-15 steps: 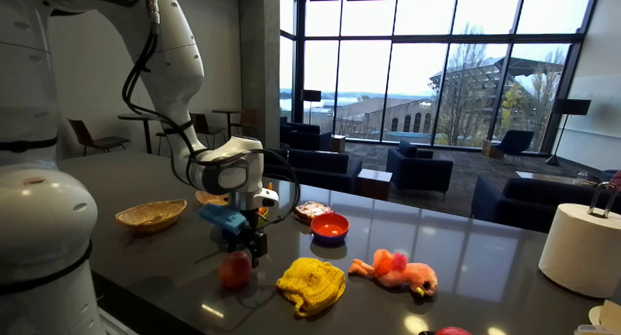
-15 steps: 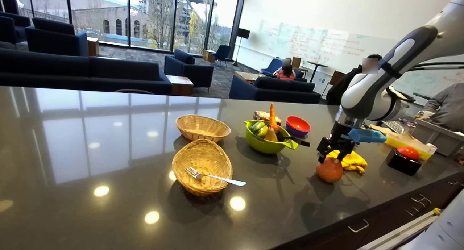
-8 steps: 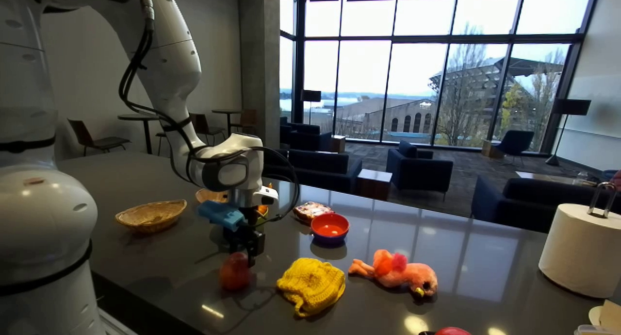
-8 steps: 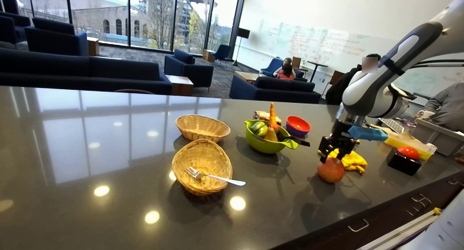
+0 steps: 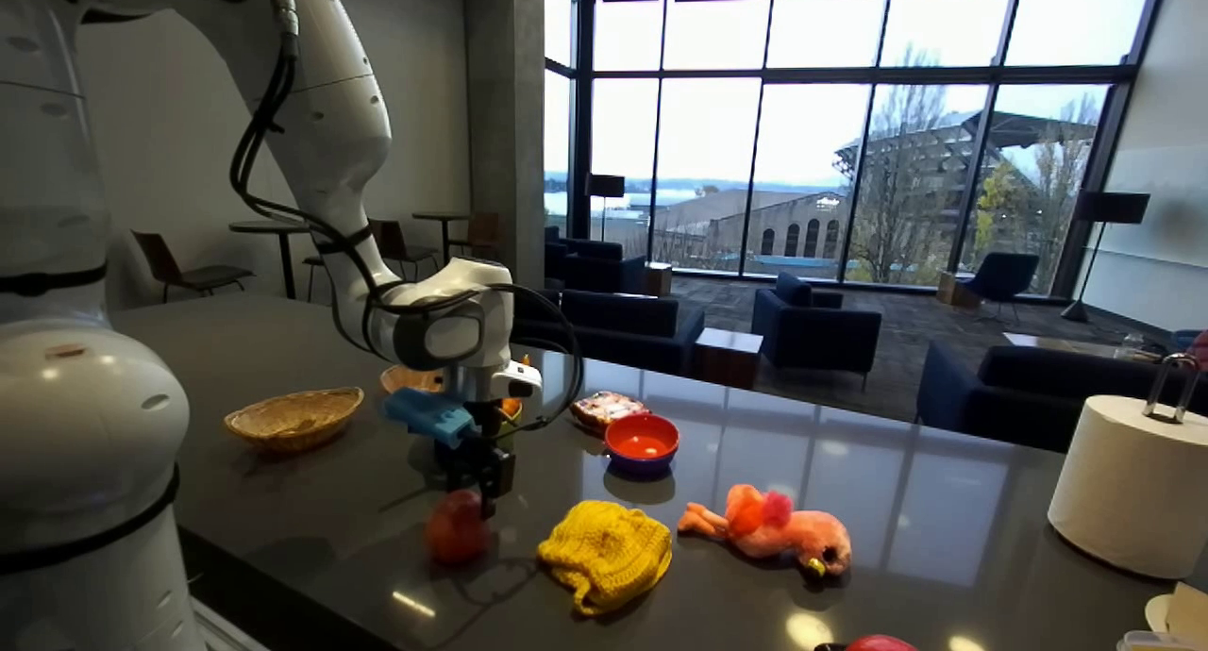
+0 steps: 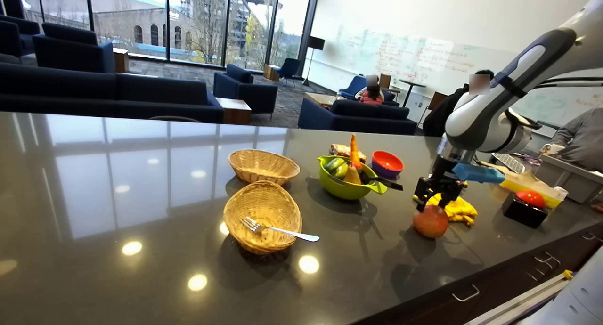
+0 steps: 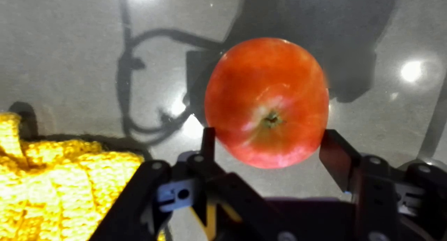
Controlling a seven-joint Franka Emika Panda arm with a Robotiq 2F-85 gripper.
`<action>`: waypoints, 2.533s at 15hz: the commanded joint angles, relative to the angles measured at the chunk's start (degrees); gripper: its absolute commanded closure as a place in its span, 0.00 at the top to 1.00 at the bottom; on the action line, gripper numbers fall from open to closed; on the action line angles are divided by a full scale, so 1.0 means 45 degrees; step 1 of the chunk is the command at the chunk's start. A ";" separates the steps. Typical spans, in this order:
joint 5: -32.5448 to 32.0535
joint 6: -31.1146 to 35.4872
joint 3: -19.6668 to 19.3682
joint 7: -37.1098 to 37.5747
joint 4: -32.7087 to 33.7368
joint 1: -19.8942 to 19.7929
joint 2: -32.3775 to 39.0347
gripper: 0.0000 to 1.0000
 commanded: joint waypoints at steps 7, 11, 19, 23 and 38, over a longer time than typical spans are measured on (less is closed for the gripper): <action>-0.0925 -0.1062 0.0144 0.0479 -0.0192 0.0006 -0.0788 0.51; -0.1417 -0.0970 0.0202 0.0609 -0.0038 0.0013 -0.0540 0.94; -0.1776 -0.0981 0.0148 0.0573 0.0109 -0.0041 -0.0445 1.00; -0.1572 -0.1027 0.0122 0.0457 0.0039 -0.0060 -0.0444 1.00; -0.0731 -0.1142 0.0083 -0.0158 0.0101 -0.0064 0.0045 1.00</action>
